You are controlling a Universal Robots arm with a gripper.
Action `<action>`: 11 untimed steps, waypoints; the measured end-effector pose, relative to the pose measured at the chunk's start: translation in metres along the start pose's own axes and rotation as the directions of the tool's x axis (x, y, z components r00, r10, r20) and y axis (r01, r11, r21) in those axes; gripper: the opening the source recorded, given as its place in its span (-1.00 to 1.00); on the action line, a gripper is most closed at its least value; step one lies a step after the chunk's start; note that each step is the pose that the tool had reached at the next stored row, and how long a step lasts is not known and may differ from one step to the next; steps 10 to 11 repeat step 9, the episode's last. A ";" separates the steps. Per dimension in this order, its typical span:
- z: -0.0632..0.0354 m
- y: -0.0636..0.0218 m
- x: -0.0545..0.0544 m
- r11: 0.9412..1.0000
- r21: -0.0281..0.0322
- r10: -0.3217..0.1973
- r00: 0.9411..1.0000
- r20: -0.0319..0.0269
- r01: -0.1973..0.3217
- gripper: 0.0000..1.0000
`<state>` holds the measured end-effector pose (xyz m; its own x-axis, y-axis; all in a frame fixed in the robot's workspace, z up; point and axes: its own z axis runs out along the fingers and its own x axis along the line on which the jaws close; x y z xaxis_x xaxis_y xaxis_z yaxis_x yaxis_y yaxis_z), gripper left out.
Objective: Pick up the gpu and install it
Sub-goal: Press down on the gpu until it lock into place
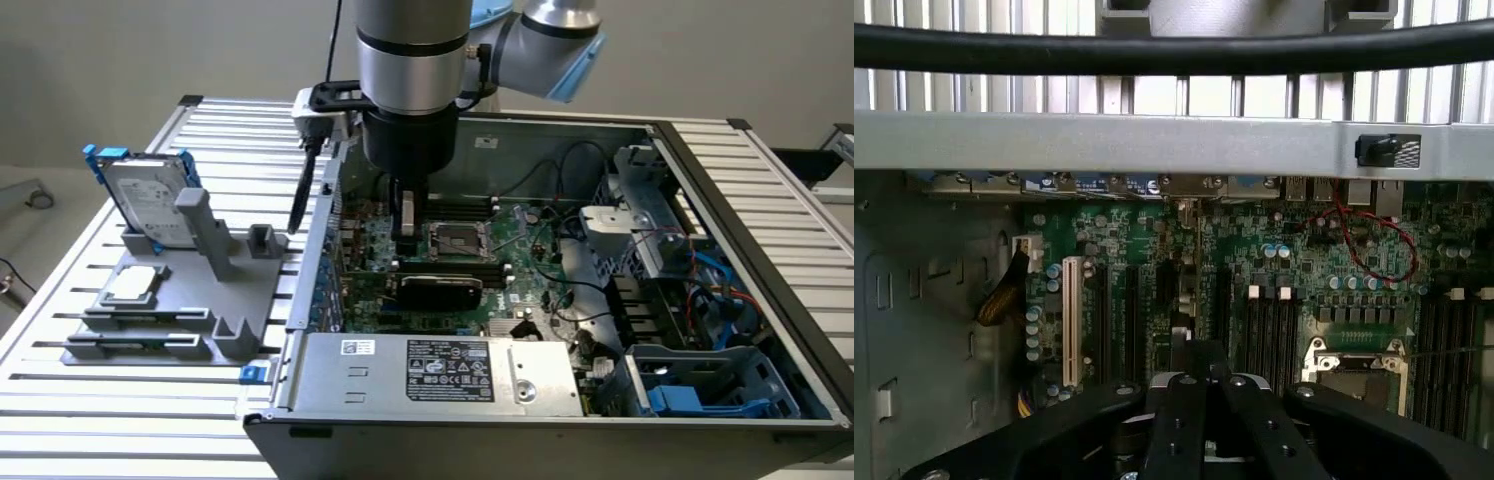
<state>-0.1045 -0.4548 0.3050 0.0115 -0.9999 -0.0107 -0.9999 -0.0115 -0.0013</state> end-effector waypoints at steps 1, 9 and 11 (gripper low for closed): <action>0.0000 -0.0007 0.000 1.000 0.008 0.000 1.000 0.001 0.000 -0.79; -0.0001 -0.0008 0.000 1.000 0.011 -0.001 1.000 0.003 0.001 -0.79; -0.0001 -0.0008 0.000 1.000 0.011 -0.001 1.000 0.003 0.001 -0.79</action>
